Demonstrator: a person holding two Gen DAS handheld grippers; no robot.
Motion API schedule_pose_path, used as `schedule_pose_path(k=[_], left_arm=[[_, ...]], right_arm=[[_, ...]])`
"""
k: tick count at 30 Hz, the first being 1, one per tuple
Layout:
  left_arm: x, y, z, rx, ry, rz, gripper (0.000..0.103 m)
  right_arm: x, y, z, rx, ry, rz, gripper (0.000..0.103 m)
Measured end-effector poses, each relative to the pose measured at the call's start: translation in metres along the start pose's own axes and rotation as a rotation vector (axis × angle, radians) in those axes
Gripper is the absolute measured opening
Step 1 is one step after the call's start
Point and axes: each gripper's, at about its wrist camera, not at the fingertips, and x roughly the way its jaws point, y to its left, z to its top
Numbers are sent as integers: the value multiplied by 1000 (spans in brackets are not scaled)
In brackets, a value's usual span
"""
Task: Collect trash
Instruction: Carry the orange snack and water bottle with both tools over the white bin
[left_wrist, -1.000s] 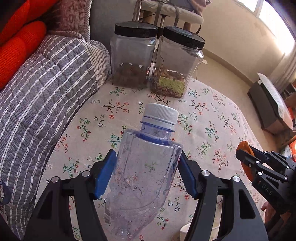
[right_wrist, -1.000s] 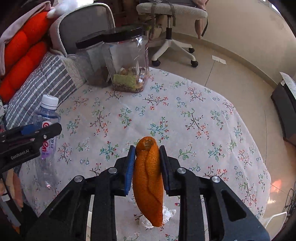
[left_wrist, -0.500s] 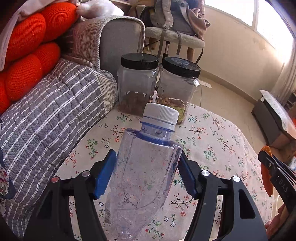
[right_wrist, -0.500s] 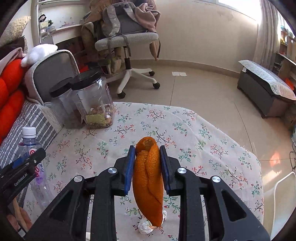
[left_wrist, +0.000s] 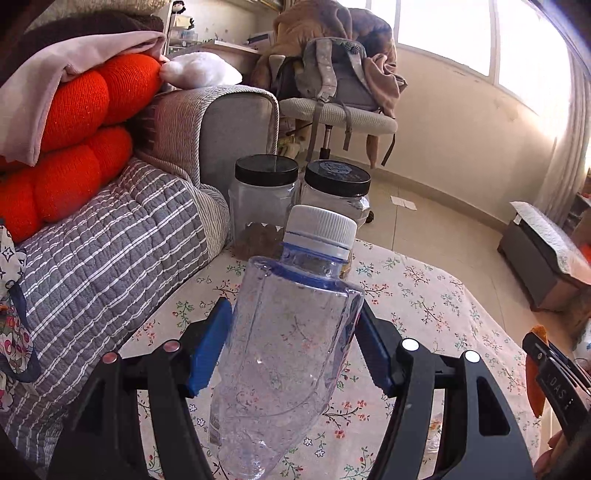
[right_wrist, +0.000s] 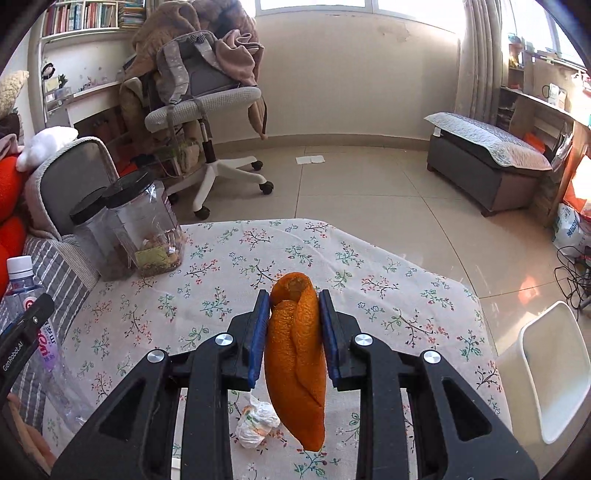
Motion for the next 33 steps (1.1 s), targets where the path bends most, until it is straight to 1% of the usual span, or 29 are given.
schedule_pose_path(k=[6,12,18,23,26,28,29,30,31,32,33], left_arm=[[-15,-19,-17,10,-13,-24,65],[-33,-43,-31,17,-21,-74,65],[-49,-74,-48,60,-13,-123,65],[-63,-96,-53,91,-19,-155,65],[-71,-107,-53,110,-30,-170,65],[-77,-113,-53,118,-30,-182,65],[-80,-115,-53,119,-26,-188,65],[-81,-116,-53,120,-23,-192,65],[-83,-115,-52,119,-23,-194,65],[-85,-115,-51,121,-25,-193,65],[-85,-114,-50,123,-24,-192,65]], right_arm=[[-16,-28,-5,20,-19,-30,26],[-34,-60,-9,36,-44,-58,26],[-54,-92,-10,55,-70,-83,26],[-69,-118,-15,77,-80,-98,25],[-72,-132,-16,93,-69,-100,25],[-64,-138,-18,75,-15,-61,27],[-59,-138,-19,56,13,-37,35],[-51,-136,-21,18,46,-22,46],[-42,-131,-26,-32,85,7,71],[-33,-127,-31,-81,120,47,76],[-23,-123,-38,-124,155,72,75]])
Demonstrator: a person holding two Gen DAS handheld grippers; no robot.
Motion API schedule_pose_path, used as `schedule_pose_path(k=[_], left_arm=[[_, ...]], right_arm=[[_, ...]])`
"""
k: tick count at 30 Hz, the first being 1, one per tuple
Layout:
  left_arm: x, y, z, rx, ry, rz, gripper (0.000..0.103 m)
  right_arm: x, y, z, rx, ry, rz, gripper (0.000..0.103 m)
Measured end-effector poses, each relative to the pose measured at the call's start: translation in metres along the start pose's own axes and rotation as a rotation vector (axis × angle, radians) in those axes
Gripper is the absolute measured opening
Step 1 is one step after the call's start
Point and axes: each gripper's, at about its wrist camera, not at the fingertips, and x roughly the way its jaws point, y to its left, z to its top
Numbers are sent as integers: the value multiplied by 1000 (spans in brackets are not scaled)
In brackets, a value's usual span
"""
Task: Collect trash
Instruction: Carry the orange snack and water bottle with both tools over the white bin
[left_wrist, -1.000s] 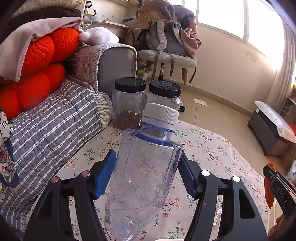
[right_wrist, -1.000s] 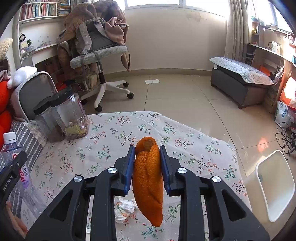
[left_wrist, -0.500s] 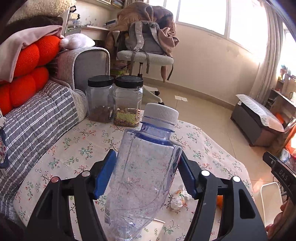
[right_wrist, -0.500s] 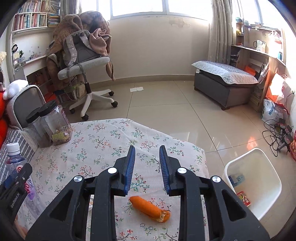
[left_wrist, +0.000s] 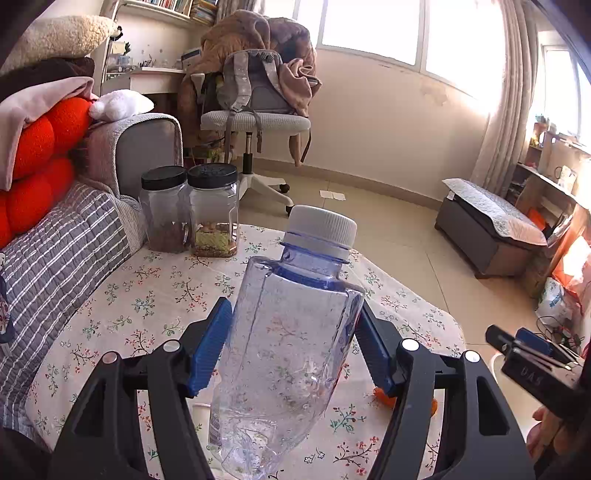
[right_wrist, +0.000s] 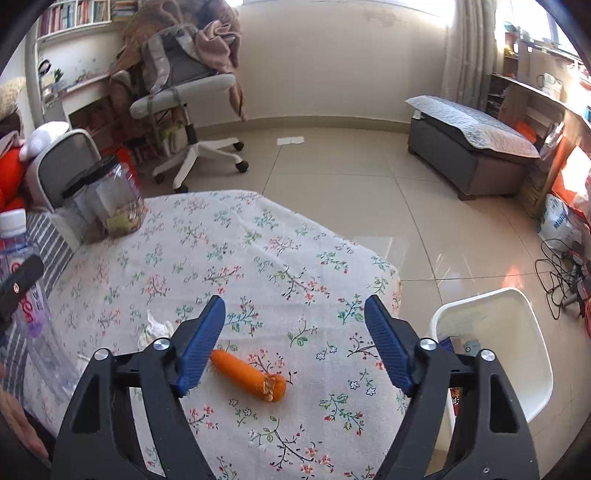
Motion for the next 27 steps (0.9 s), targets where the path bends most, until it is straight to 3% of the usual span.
schedule_pose_path(k=[6,12,13,14,15,16,17,27], left_arm=[[0,9,-1,13,17,5,65],[5,19,-3,10,30,16,65],[7,20,-4,7,33,17,65],[8,21,-5,4,37,18,65],[9,23,-5,4,40,18,65],[10,24,-5,4,40,19,65],[11,24,-5,4,41,20,65],[13,27,-1,-10,33,24,65]], right_arm=[[56,24,-19,-192,162,62,74],[81,40,-32,-257,256,89,72],[86,40,-34,-251,280,98,62],[89,39,-36,-242,303,110,46],[88,39,-35,-245,284,96,40],[86,39,-34,-242,281,100,19],[84,38,-32,-220,277,106,15],[27,32,6,-67,55,139,12]])
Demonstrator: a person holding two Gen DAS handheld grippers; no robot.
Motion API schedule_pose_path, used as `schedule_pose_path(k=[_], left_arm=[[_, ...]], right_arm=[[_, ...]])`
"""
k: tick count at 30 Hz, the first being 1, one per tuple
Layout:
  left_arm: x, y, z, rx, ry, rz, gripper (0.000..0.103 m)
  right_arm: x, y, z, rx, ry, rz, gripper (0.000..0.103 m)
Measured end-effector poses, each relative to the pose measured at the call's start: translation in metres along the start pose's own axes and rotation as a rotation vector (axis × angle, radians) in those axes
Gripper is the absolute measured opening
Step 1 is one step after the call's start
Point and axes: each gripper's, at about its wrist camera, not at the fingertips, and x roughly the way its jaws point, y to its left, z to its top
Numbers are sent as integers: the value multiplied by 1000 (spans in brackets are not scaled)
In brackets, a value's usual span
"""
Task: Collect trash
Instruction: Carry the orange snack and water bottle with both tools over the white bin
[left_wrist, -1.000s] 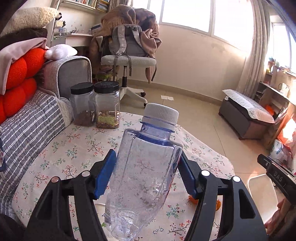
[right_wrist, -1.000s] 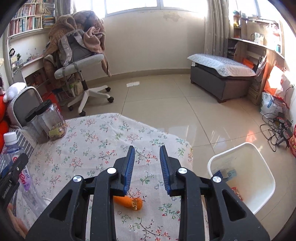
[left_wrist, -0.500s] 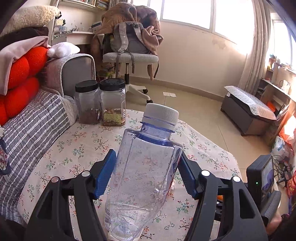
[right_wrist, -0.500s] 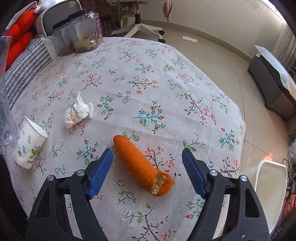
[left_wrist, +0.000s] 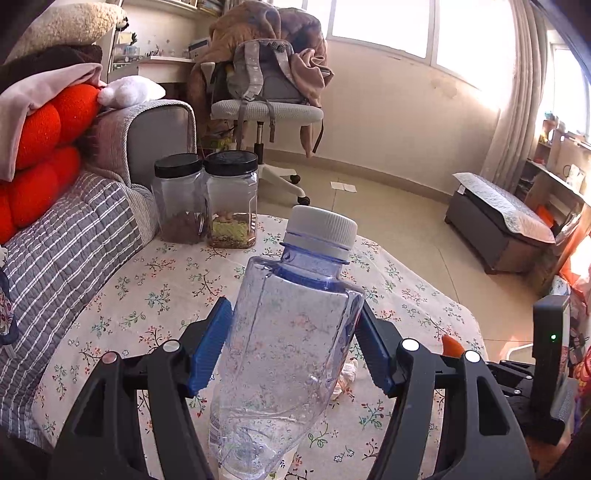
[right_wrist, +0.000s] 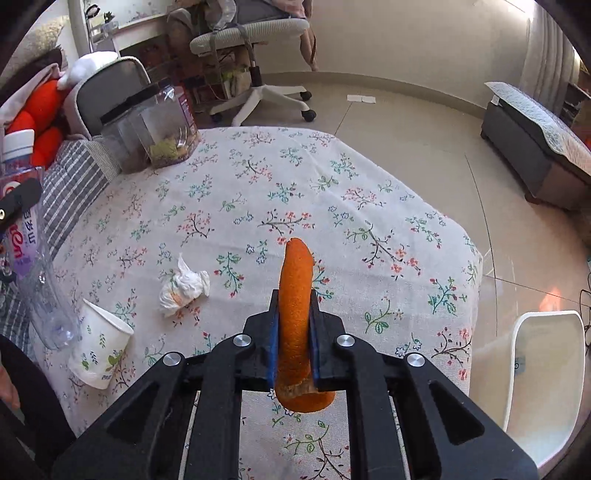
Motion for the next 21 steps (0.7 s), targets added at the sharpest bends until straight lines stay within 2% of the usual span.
schedule_pose_path(k=[10,21], left_arm=[[-10,-20,14,15,-42,-14,65],[-15,-78,12,79,-52,-88,65]], right_arm=[[-55,-19,10,85,-181,-113,12],[-88,-89,-13,233,-231,-257,12]])
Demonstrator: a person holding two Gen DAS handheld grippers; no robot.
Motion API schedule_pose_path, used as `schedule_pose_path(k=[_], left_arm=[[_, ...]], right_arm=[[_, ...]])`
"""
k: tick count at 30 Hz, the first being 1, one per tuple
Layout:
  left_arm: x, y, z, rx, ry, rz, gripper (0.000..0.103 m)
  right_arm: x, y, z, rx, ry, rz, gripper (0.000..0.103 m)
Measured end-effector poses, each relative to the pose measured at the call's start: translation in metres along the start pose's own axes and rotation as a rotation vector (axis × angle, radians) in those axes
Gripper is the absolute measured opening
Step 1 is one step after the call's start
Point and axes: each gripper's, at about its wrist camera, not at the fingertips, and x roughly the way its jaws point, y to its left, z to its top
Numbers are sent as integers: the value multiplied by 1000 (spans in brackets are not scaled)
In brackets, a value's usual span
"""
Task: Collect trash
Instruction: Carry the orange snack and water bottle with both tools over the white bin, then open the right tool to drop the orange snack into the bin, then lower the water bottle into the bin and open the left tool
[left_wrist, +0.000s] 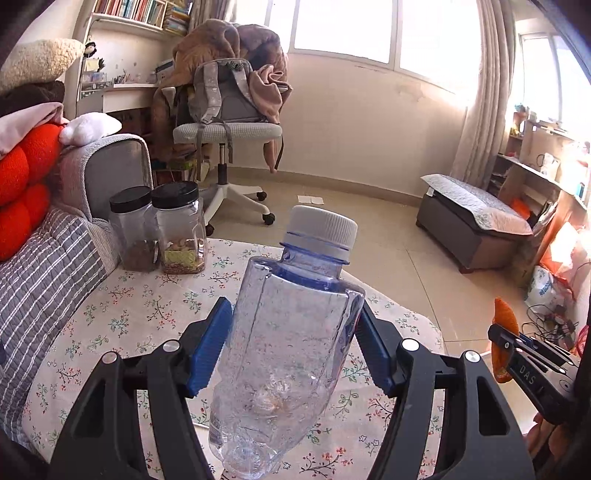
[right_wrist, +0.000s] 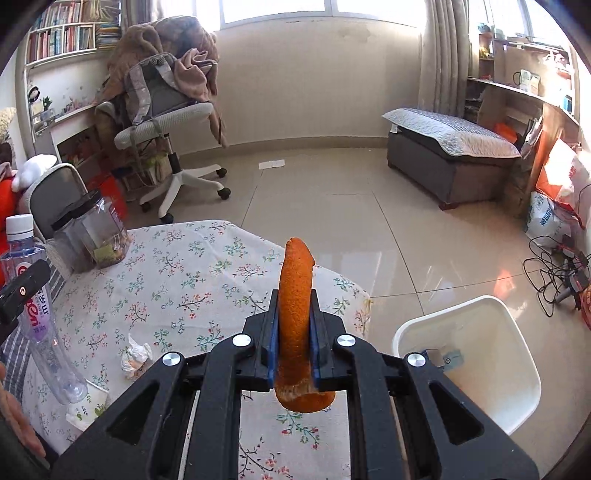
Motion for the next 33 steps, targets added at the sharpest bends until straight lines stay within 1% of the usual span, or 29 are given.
schedule_pose_path(k=[4,7,10,13,14,15,16,17,19,21,23,26,28,33], left_arm=[[2,-24,-2,30,3,-32,65],[4,-43,-4,52,9,-56,65],[8,-62,-6,75,18,-83,65],[10,-84,-9,102,27,-114,65],[11,-92,-10,111,30,-126,65],[12,-100,-10,120,33,-138,65],[12,-107,-11,128,35,-150,65],[13,-115,-11,135,37,-164,65],[14,-131,-10,146,42,-195,65],[17,-149,-9,150,57,-236,65],[19,-168,-8,158,72,-275,65],[20,-199,-7,187,78,-333,65],[21,-220,-7,205,89,-376,65],[27,-271,-11,223,138,-464,65]], right_arm=[[-5,-31,-3,48,-9,-68,13],[-5,-59,-6,94,1,-136,13],[-2,-88,-9,142,30,-210,13],[4,-118,-14,191,83,-283,14],[7,-127,-17,207,108,-303,19],[8,-136,-20,231,125,-313,21],[8,-143,-22,256,135,-315,30],[7,-149,-24,276,135,-321,45],[-1,-157,-24,298,109,-351,57],[-12,-167,-23,316,73,-377,63],[-26,-178,-23,344,26,-433,78],[-44,-197,-24,388,-32,-525,87],[-54,-210,-26,415,-60,-593,91],[-75,-241,-37,488,-92,-700,95]])
